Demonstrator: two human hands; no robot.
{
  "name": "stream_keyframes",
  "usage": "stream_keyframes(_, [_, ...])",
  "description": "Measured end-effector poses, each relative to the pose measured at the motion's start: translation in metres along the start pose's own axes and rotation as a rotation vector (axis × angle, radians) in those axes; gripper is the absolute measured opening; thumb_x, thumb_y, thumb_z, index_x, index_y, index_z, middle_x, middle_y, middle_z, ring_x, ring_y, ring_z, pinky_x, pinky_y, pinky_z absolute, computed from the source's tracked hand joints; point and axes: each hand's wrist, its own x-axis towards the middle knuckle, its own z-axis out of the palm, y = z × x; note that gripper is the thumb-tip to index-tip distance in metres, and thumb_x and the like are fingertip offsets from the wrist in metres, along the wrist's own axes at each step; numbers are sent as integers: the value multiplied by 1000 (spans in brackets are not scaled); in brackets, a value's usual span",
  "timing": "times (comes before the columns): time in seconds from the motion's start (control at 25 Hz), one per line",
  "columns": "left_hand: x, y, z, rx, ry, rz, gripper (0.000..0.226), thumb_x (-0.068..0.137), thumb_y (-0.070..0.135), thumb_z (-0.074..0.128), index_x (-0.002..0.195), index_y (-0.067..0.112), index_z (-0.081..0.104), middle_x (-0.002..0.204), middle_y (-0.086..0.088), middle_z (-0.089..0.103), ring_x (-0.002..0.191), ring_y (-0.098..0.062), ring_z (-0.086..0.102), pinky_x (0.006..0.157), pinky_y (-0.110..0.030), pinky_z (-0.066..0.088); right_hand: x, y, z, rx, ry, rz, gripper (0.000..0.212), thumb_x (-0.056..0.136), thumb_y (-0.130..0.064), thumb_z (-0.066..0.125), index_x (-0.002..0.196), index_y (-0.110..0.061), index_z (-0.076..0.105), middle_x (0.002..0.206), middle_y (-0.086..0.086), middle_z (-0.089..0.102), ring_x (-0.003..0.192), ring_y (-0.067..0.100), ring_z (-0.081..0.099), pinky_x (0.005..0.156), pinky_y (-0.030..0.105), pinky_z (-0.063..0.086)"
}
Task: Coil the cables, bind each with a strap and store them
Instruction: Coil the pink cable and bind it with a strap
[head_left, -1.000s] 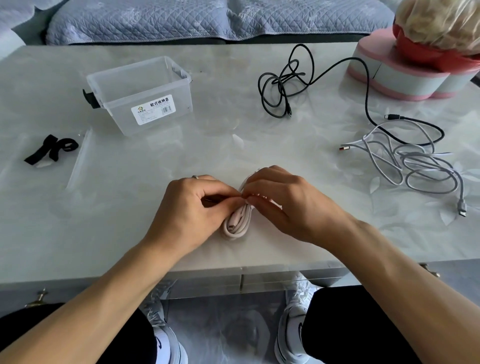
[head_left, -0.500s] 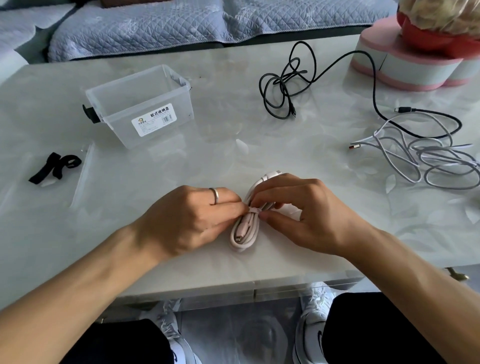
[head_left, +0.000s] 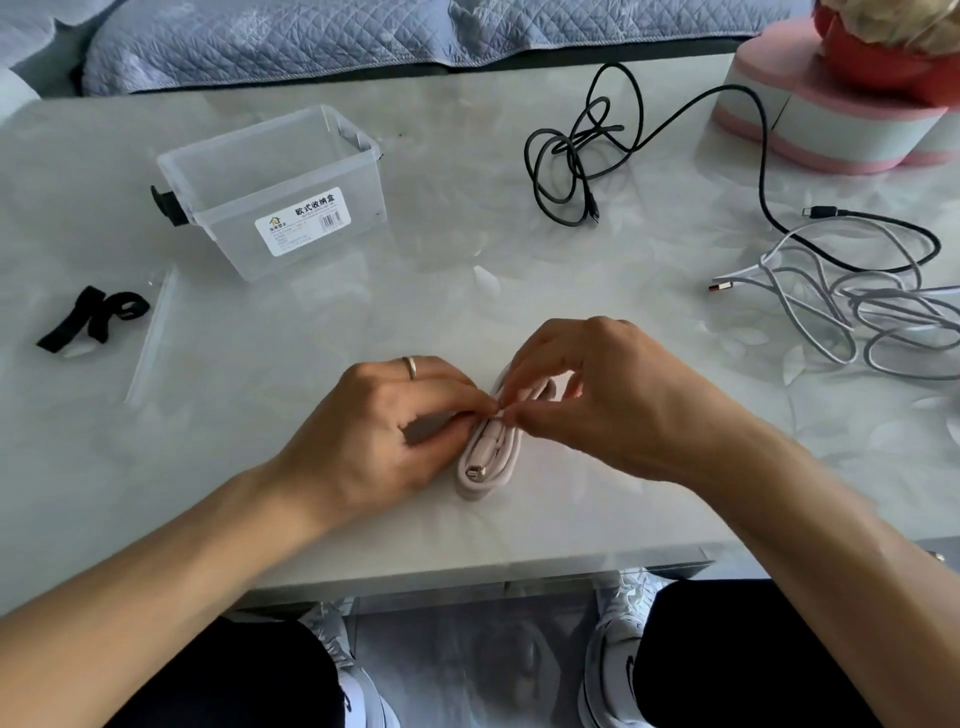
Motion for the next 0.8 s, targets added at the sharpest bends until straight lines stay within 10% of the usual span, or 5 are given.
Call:
stream_keyframes(0.52, [-3, 50, 8, -273, 142, -658, 7, 78, 21, 80, 83, 26, 80, 78, 12, 74, 75, -5, 70, 72, -22, 53, -23, -22, 4, -194, -17, 123, 6, 89, -34, 66, 94, -32, 68, 102, -9, 53, 99, 13, 55, 89, 29, 45])
stream_keyframes(0.8, [-1, 59, 6, -298, 154, -663, 8, 77, 15, 82, 81, 22, 80, 78, 11, 73, 73, -6, 71, 70, -24, 54, -34, -27, 17, -183, 16, 132, 16, 96, -32, 54, 103, -20, 63, 111, 1, 50, 97, 25, 60, 90, 40, 48])
